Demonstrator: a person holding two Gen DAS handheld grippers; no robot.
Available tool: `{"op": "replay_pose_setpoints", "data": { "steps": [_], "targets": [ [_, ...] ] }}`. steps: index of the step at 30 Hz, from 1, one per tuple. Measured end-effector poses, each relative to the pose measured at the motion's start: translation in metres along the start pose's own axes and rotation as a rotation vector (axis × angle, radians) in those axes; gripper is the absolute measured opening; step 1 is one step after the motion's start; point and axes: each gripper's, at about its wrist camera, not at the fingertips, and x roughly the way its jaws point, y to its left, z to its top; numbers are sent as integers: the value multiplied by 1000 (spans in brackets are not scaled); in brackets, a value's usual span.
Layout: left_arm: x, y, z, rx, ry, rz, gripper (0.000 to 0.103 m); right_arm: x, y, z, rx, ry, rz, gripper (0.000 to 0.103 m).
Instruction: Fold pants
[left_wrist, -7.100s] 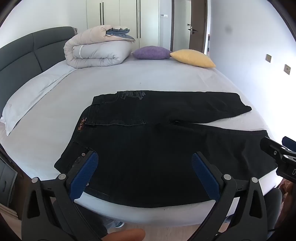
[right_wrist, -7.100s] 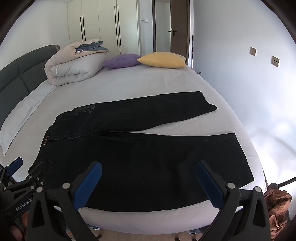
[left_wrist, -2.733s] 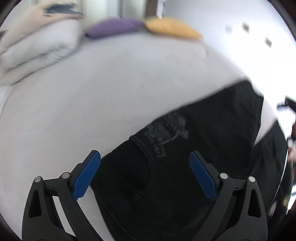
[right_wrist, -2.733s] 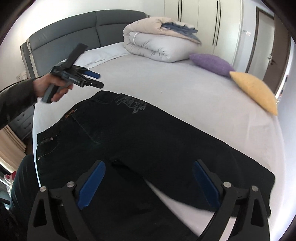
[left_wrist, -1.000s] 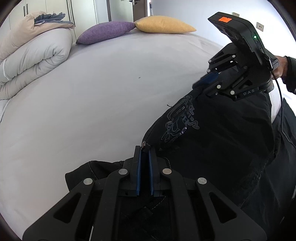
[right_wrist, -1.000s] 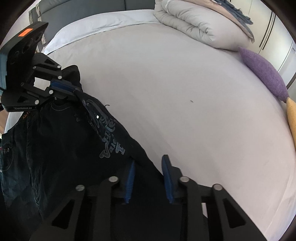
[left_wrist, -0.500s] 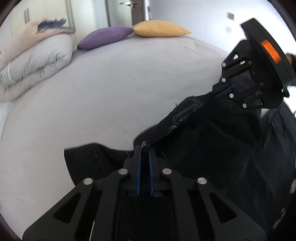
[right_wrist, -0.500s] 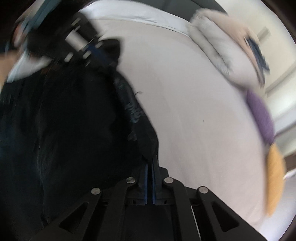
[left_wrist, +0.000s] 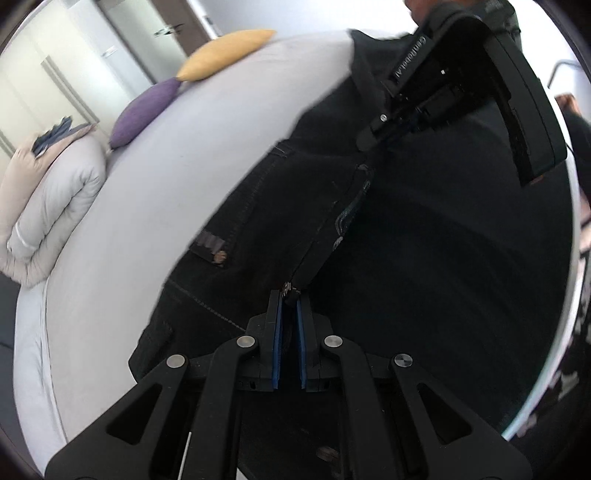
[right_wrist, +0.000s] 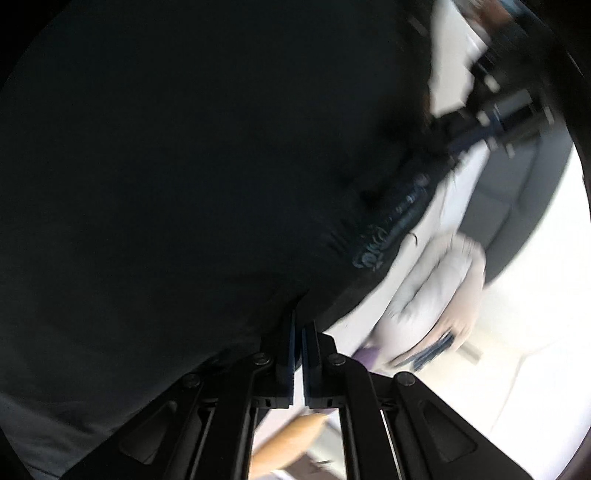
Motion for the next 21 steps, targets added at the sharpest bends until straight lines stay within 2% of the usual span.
{"op": "replay_pose_setpoints", "data": {
  "steps": [10,16,21],
  "targets": [
    [-18,-45,-29,59,58,-56,6,-63,16,30,-152,-71,-9,3],
    [-30,-61,-44,69,63,-99,6,-76,15,39,-183,-109,24,3],
    [-40,-78,-59,82,77,-102,6,-79,15,48,-188,-134,31,3]
  ]
}}
